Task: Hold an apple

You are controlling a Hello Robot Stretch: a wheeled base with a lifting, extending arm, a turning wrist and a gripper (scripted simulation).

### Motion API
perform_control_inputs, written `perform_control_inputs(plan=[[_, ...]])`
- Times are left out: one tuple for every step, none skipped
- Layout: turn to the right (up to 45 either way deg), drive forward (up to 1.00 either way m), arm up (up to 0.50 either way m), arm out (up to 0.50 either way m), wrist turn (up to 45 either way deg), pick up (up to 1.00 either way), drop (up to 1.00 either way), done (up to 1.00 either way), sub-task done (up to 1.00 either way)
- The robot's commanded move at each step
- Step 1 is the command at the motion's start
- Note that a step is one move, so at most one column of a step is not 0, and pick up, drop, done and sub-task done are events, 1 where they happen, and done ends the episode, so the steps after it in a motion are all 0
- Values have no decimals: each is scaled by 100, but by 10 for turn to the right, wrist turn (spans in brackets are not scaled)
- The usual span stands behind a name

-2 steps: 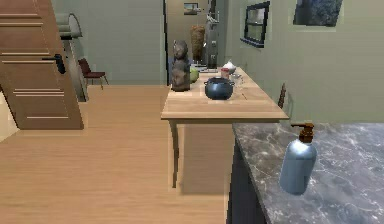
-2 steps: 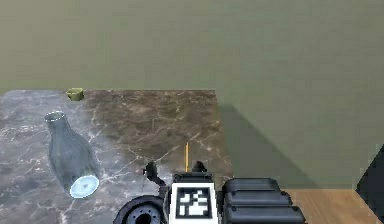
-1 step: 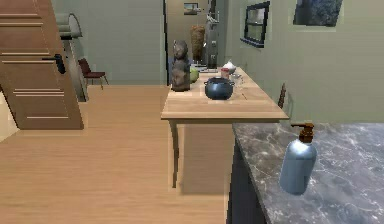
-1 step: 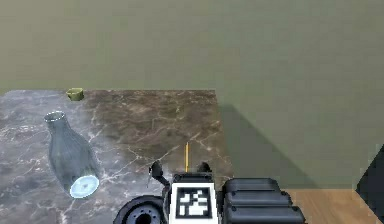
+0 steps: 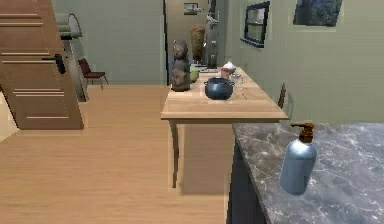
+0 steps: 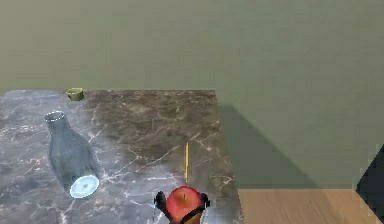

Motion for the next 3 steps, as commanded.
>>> perform_control_inputs(plan=[[0,0,0,0,0,100,0,0,0],[0,0,10,0,0,0,0,0,0],[0,0,0,0,0,0,0,100,0]])
